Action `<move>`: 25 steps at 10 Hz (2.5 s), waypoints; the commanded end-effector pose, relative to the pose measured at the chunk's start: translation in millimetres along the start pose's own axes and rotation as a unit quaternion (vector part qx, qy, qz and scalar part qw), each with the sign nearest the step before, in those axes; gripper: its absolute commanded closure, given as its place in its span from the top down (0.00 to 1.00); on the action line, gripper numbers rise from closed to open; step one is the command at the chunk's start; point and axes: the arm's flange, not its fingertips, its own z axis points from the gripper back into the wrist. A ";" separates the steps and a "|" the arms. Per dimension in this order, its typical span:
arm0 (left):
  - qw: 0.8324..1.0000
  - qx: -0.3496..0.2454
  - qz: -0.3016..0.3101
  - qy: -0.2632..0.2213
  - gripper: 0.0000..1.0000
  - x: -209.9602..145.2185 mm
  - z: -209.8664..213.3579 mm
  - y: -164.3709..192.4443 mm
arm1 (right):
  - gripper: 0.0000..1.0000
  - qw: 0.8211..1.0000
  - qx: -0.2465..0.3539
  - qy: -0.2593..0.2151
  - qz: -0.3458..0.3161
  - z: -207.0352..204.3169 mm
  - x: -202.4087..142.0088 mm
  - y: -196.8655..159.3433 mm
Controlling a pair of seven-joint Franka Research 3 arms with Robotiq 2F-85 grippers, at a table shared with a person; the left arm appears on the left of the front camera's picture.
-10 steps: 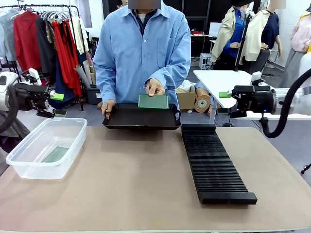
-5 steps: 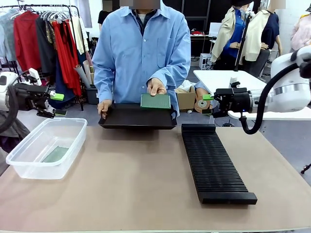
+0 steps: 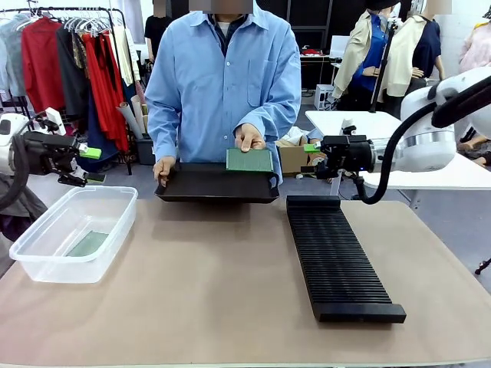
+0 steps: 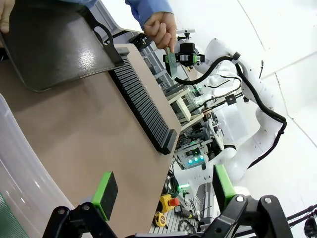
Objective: Sort PCBs into racks and boxes based on the side picked up.
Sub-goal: Pick up the Blank PCB handed by the Human.
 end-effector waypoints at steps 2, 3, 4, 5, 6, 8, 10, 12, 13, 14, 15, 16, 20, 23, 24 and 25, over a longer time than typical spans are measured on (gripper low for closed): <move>1.000 0.000 -0.002 -0.001 1.00 1.0 0.9 -1.9 | 1.00 1.000 0.018 -0.006 -0.009 -26.6 8.2 7.4; 1.000 0.000 -0.002 -0.001 1.00 1.0 0.9 -1.9 | 1.00 1.000 0.018 -0.003 -0.015 -34.6 10.0 6.0; 1.000 0.000 -0.002 -0.001 1.00 1.0 0.9 -1.9 | 1.00 1.000 0.017 -0.003 -0.021 -42.7 11.5 5.2; 1.000 0.000 -0.002 -0.001 1.00 1.0 0.9 -1.9 | 1.00 1.000 0.017 0.002 -0.024 -50.9 12.6 5.5; 1.000 0.000 -0.002 -0.001 1.00 1.0 0.9 -1.9 | 1.00 1.000 0.014 0.005 -0.020 -59.5 14.1 4.8; 1.000 0.000 -0.002 -0.001 1.00 1.0 0.9 -1.9 | 1.00 1.000 0.012 0.007 -0.021 -71.7 19.8 0.6; 1.000 0.000 -0.002 -0.001 1.00 1.0 0.9 -1.9 | 1.00 1.000 0.013 0.004 -0.021 -79.5 26.1 -2.7; 1.000 0.000 -0.002 -0.001 1.00 1.0 0.9 -1.9 | 1.00 1.000 0.013 0.000 -0.018 -83.0 31.0 -4.5; 1.000 0.000 -0.002 -0.001 1.00 1.0 0.9 -1.9 | 1.00 1.000 0.014 -0.002 -0.018 -85.6 34.3 -5.2; 1.000 0.000 -0.002 -0.001 1.00 1.0 0.9 -1.9 | 0.97 1.000 0.017 -0.004 -0.018 -88.9 37.0 -5.5; 1.000 0.000 -0.002 -0.001 1.00 1.0 0.9 -1.9 | 0.92 1.000 0.019 -0.002 -0.017 -90.9 37.5 -4.5; 1.000 0.000 -0.002 -0.001 1.00 1.0 0.9 -1.9 | 0.85 1.000 0.019 -0.002 -0.015 -91.7 37.6 -3.6; 1.000 0.000 -0.002 -0.001 1.00 1.0 0.9 -1.9 | 0.41 1.000 0.016 -0.001 -0.019 -93.0 37.8 -4.5; 1.000 0.000 -0.002 -0.001 1.00 1.0 0.9 -1.9 | 0.00 1.000 0.016 -0.007 -0.026 -92.0 37.2 -5.7; 1.000 0.000 -0.002 -0.001 1.00 1.0 0.9 -1.9 | 0.00 0.999 0.015 -0.006 -0.030 -92.3 36.7 -6.3; 1.000 0.000 -0.002 -0.001 1.00 1.0 0.9 -1.9 | 0.00 0.999 0.012 -0.005 -0.037 -93.3 36.4 -7.1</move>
